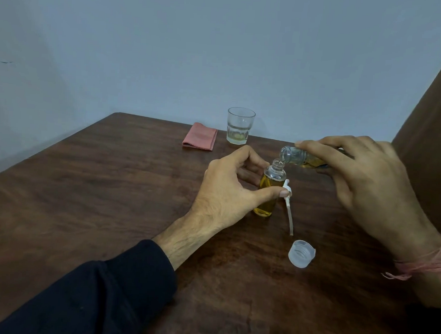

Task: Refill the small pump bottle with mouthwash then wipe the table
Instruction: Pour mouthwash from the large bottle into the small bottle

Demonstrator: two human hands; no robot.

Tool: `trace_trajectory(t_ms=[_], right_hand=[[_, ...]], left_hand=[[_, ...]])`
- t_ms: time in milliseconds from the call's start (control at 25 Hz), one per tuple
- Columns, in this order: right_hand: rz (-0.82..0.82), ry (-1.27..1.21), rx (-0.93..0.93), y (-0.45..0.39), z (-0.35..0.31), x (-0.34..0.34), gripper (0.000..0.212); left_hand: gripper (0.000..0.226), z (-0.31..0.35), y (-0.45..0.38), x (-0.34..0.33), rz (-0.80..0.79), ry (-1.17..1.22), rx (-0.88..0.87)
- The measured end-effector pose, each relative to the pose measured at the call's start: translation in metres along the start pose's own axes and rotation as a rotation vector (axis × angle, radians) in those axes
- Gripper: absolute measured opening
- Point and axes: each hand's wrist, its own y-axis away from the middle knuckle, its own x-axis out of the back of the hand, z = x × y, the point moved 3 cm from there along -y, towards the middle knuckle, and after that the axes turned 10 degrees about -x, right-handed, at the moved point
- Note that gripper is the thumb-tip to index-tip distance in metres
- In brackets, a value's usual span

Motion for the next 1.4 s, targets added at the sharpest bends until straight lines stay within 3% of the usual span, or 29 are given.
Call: trace_trajectory(t_ms=[1400], right_hand=[[0.000, -0.005, 0.002, -0.0009, -0.0021, 0.0006, 0.071]], left_hand=[[0.051, 0.0015, -0.0009, 0.0010, 0.005, 0.006, -0.028]])
